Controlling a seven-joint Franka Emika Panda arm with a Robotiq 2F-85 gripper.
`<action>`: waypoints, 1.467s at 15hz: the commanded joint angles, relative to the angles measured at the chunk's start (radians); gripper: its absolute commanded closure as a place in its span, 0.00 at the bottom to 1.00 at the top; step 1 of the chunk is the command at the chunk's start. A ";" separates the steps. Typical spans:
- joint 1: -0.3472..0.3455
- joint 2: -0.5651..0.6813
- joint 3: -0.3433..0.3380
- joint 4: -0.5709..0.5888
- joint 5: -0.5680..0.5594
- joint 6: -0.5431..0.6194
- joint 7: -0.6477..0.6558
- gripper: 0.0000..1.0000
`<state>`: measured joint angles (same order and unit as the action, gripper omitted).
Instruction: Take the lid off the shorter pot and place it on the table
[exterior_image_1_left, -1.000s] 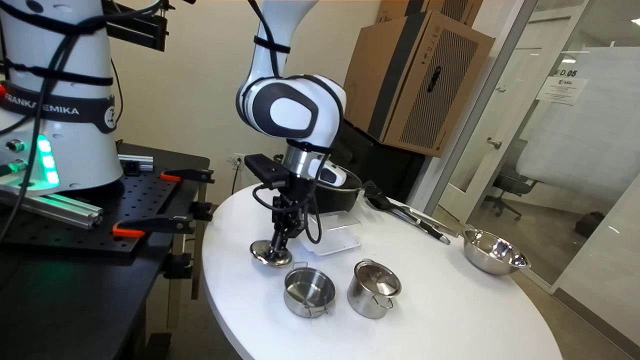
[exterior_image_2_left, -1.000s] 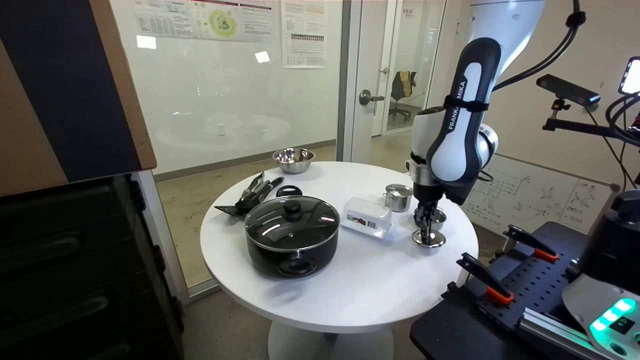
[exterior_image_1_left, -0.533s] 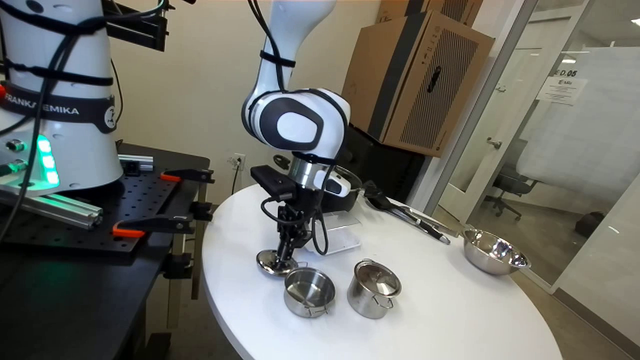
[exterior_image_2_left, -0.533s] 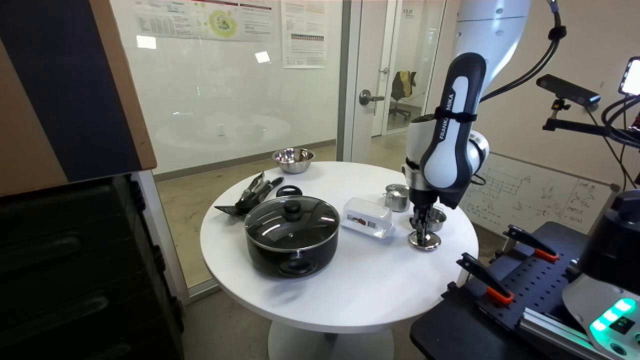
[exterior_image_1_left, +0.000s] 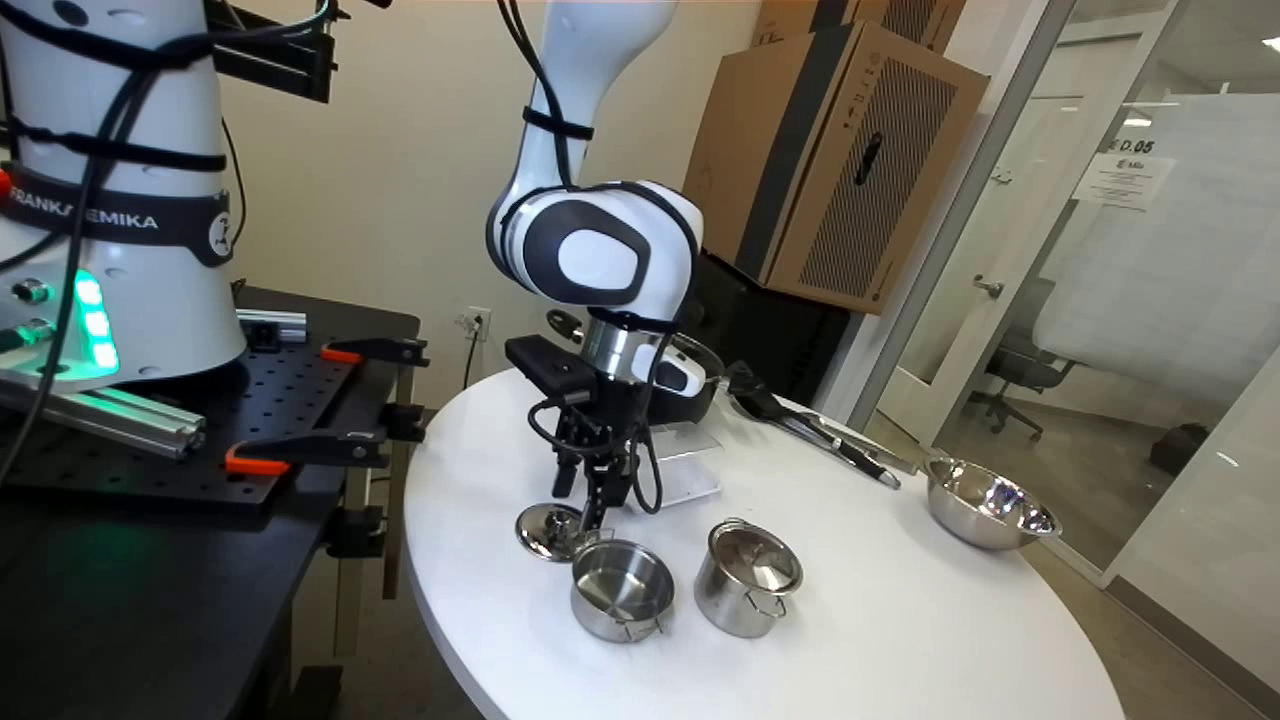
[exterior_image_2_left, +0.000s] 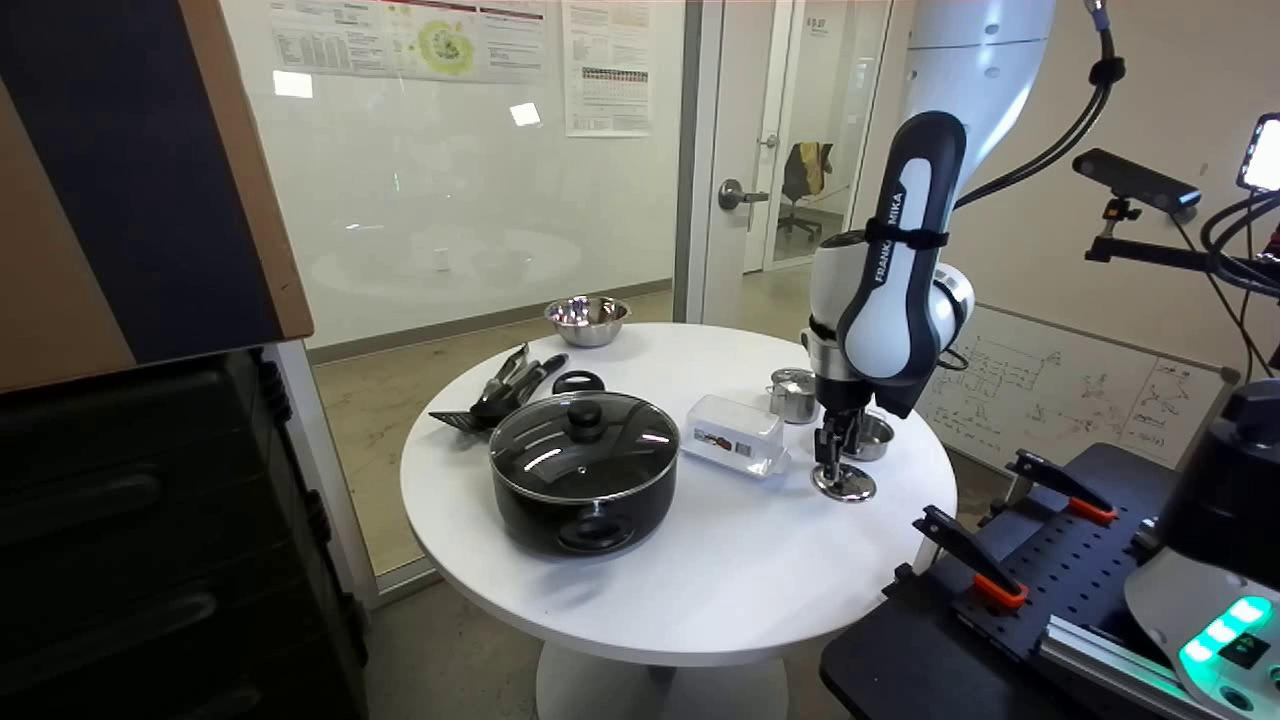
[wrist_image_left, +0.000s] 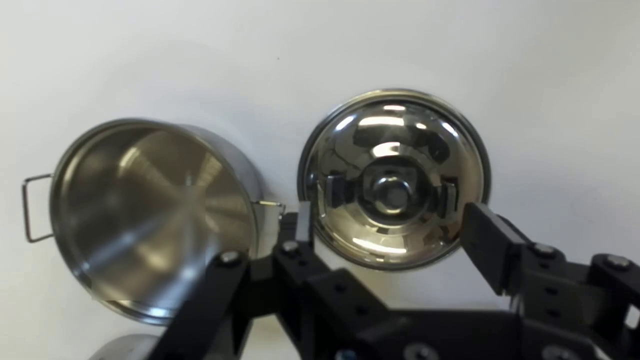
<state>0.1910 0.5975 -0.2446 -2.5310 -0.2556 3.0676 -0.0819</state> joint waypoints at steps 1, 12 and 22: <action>-0.016 -0.028 0.016 -0.028 0.006 0.029 -0.012 0.00; -0.110 -0.256 0.075 -0.179 0.002 0.082 -0.060 0.00; -0.035 -0.368 -0.084 -0.219 -0.001 0.173 -0.040 0.00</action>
<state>0.1564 0.2295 -0.3281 -2.7504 -0.2562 3.2406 -0.1222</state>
